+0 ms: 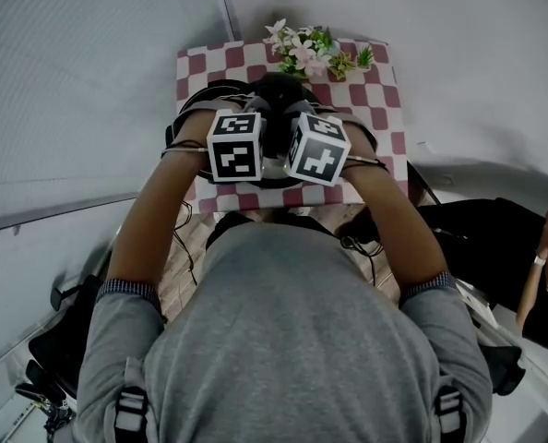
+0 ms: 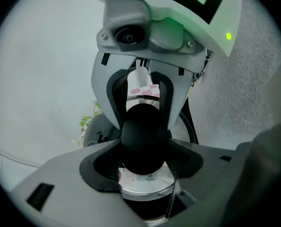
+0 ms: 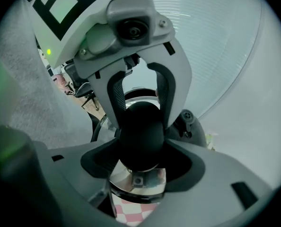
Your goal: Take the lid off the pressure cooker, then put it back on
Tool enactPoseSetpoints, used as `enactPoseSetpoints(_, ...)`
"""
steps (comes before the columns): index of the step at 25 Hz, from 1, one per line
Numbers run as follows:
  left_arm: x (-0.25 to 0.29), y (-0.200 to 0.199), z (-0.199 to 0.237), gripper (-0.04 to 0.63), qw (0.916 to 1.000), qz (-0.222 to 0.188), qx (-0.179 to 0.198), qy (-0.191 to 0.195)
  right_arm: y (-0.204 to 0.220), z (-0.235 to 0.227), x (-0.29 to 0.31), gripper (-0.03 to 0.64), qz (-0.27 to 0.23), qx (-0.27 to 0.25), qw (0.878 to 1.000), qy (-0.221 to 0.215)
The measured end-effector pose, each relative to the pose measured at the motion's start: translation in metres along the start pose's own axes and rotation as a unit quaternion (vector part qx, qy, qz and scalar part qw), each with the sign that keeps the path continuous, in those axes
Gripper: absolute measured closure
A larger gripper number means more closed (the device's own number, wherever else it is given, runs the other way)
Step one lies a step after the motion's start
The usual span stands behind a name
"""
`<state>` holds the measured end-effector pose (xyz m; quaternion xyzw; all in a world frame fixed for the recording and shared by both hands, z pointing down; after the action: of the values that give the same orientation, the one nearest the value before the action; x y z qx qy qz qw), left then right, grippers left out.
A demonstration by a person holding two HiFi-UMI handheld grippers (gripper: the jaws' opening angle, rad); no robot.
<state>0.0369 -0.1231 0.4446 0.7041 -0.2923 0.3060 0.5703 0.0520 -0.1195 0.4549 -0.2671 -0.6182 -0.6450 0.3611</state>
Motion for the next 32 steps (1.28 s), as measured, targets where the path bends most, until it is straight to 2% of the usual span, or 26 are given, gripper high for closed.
enactPoseSetpoints(17, 0.065, -0.061, 0.010, 0.293, 0.9989, -0.012, -0.032, -0.031, 0.077, -0.013, -0.045, 0.327, 0.009, -0.026, 1.000, -0.013)
enactPoseSetpoints(32, 0.130, -0.090, 0.000, 0.293, 0.9985, -0.022, -0.048, -0.011, 0.148, -0.005, -0.058, 0.327, 0.034, -0.006, 0.999, -0.027)
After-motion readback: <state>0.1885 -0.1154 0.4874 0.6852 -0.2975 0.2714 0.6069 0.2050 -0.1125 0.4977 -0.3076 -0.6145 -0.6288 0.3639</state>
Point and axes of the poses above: the fingertips, and each gripper's own axes: x forward along the fingers, z to its left, y out of its underside, the point moved 3 cm from there along -x, backward along the fingers, and after that the axes turned 14 degrees about -z, right-handed, at the moved point
